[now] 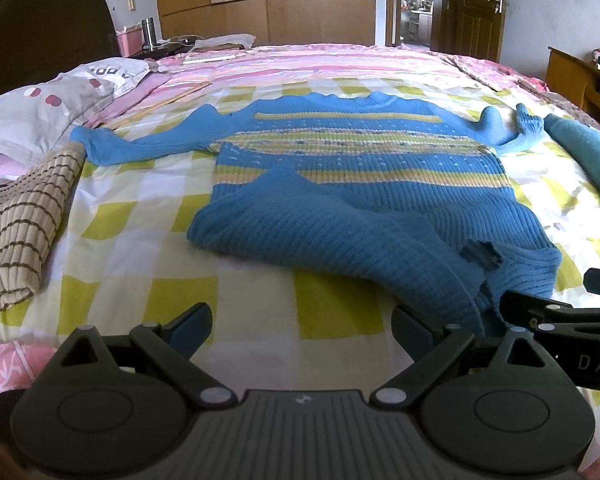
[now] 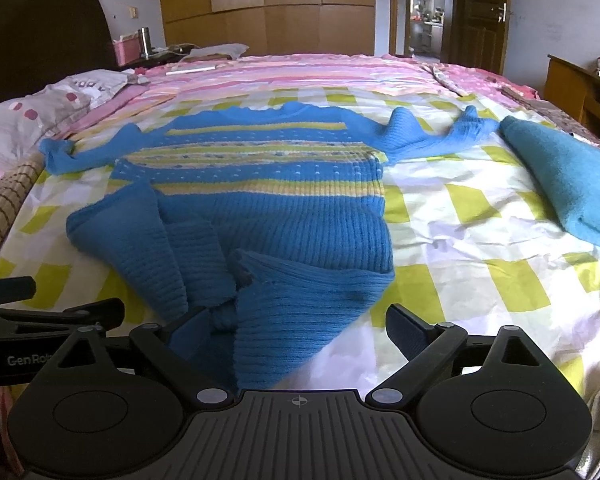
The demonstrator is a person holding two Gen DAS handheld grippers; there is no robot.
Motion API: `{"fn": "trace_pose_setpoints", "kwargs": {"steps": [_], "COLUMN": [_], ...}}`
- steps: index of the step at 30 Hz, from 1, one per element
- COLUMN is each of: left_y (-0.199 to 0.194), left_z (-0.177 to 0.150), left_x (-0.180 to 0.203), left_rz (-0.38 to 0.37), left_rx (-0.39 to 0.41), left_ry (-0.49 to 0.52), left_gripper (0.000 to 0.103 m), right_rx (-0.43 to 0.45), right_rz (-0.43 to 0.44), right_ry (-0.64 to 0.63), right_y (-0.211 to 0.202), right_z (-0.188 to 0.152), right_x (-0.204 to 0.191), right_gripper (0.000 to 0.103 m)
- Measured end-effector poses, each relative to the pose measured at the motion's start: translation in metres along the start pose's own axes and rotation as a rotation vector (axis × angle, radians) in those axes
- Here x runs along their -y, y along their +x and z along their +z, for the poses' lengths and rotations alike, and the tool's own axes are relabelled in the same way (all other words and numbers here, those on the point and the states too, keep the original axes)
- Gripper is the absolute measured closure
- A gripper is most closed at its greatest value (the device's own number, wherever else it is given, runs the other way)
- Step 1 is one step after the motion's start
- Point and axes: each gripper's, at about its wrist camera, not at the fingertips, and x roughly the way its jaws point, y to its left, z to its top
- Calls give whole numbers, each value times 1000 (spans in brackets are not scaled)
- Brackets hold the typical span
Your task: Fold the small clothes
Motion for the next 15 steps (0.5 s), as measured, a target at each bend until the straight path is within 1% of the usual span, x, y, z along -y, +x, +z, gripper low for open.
{"fn": "trace_pose_setpoints", "kwargs": {"steps": [7, 11, 15], "left_y": [-4, 0, 10], "left_z": [9, 20, 37], "left_x": [-9, -21, -29], "left_rz": [-5, -19, -5], "left_rx": [44, 63, 79], "left_ry": [-4, -15, 8], "left_gripper": [2, 2, 2], "right_rx": [-3, -1, 4], "right_rz": [26, 50, 65], "right_ry": [4, 15, 15], "right_y": [6, 10, 16], "right_z": [5, 12, 20], "right_x": [3, 5, 4], "right_gripper": [18, 18, 18]}}
